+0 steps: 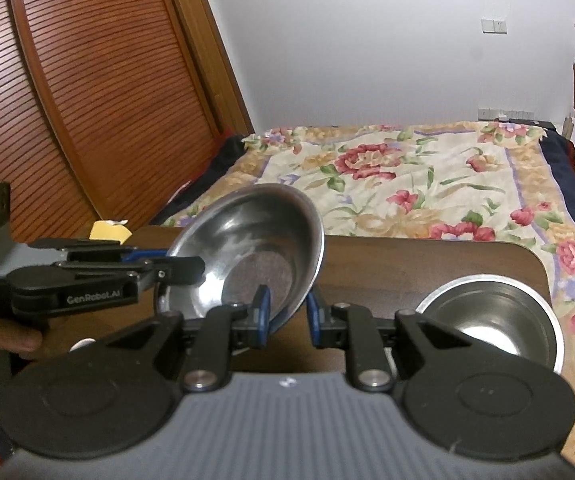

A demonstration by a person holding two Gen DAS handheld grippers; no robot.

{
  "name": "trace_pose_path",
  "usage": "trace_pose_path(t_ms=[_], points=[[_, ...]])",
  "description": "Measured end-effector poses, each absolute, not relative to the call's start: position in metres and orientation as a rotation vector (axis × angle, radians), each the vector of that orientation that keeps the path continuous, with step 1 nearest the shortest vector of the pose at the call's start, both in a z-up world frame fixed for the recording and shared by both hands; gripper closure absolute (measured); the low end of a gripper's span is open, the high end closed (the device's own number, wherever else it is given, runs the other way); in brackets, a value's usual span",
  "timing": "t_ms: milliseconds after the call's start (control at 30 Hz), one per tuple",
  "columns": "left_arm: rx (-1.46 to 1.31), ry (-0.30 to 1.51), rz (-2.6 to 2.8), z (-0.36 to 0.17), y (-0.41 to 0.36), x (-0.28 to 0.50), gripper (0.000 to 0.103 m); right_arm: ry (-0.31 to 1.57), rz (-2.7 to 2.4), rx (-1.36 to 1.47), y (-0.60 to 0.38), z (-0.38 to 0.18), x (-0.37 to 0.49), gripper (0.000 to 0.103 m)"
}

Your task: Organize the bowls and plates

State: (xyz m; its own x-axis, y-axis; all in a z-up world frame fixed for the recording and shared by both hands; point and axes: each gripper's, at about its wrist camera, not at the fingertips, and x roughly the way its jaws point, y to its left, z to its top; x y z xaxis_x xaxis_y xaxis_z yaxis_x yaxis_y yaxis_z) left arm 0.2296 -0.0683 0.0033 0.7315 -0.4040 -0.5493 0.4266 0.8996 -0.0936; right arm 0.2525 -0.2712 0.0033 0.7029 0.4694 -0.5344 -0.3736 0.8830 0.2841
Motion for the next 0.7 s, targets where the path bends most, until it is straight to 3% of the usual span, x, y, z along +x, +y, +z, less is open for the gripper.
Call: trace_pose_path(t_ms=[700], points=[[0.059,0.605,-0.498,-0.007,-0.062,0.168,0.083,0.620,0.491,0.182,-0.271,0.002,0.198,0.082]])
